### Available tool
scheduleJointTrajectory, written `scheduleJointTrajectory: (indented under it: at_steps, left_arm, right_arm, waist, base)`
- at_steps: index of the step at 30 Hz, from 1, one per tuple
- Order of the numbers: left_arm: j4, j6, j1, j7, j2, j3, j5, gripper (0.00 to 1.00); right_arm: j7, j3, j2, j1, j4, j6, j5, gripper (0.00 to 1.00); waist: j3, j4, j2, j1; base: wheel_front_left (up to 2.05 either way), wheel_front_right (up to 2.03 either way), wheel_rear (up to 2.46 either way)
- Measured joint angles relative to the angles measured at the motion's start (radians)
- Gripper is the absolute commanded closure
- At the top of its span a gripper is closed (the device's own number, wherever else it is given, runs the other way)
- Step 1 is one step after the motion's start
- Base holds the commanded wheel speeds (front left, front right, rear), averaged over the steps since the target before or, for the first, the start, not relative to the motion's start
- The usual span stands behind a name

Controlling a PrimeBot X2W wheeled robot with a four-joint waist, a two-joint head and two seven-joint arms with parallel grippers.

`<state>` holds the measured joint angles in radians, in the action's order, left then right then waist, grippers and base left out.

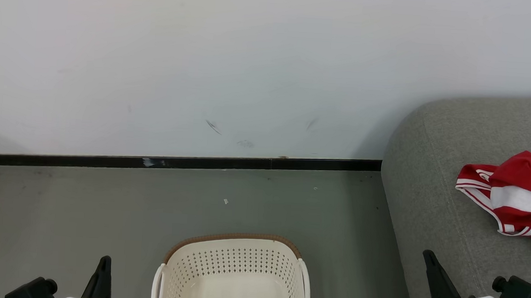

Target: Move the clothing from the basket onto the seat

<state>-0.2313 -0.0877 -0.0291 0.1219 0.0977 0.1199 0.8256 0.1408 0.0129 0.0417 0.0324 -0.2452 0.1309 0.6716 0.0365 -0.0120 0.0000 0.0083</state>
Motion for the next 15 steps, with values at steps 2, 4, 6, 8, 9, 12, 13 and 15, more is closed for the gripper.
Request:
scheduleJointTrajectory:
  at_steps: [2, 4, 6, 8, 9, 12, 13, 15]
  left_arm:
    - [0.0, 0.004, 0.001, -0.008, -0.001, -0.006, 0.02, 1.0]
    - [0.0, 0.013, 0.002, -0.016, -0.003, -0.012, 0.047, 1.0]
    - [0.0, 0.013, 0.002, -0.025, -0.004, -0.017, 0.069, 1.0]
    - [0.0, 0.021, 0.003, -0.03, -0.006, -0.025, 0.091, 1.0]
    - [0.0, 0.021, 0.004, -0.036, -0.006, -0.028, 0.105, 1.0]
    - [0.0, 0.032, 0.007, -0.048, -0.009, -0.036, 0.139, 1.0]
    - [0.0, 0.035, 0.008, -0.051, -0.01, -0.039, 0.15, 1.0]
    - [0.0, 0.039, 0.012, -0.058, -0.012, -0.045, 0.175, 1.0]
  right_arm:
    - [-0.005, -0.002, 0.0, -0.001, 0.0, 0.0, 0.03, 1.0]
    - [-0.011, -0.005, 0.0, -0.001, 0.0, 0.0, 0.058, 1.0]
    - [-0.019, -0.008, 0.0, -0.001, -0.001, 0.0, 0.086, 1.0]
    - [-0.028, -0.012, 0.0, -0.002, -0.001, 0.0, 0.115, 1.0]
    - [-0.028, -0.014, 0.0, -0.002, -0.001, 0.0, 0.13, 1.0]
    - [-0.039, -0.022, 0.0, -0.008, -0.003, 0.0, 0.174, 1.0]
    - [-0.044, -0.025, 0.001, -0.013, -0.004, 0.0, 0.188, 1.0]
    - [-0.049, -0.028, 0.001, -0.021, -0.005, 0.0, 0.216, 1.0]
  waist:
    - [0.0, 0.0, 0.0, 0.0002]
    - [-0.001, 0.001, 0.0, 0.0003]
    - [-0.001, 0.001, 0.0, 0.0003]
    - [-0.002, 0.002, 0.0, 0.0]
    - [-0.002, 0.002, 0.0, -0.0001]
    - [-0.004, 0.002, 0.0, -0.0013]
    - [-0.005, 0.003, 0.0, -0.0016]
    - [-0.006, 0.003, 0.0, -0.0025]
  base:
    - [0.0, 0.0, 0.0]
    - [0.0, 0.0, 0.0]
    - [0.0, 0.0, 0.0]
    - [0.0, 0.0, 0.0]
    - [0.0, 0.0, 0.0]
    - [0.0, 0.0, 0.0]
    - [0.0, 0.0, 0.0]
    - [0.0, 0.0, 0.0]
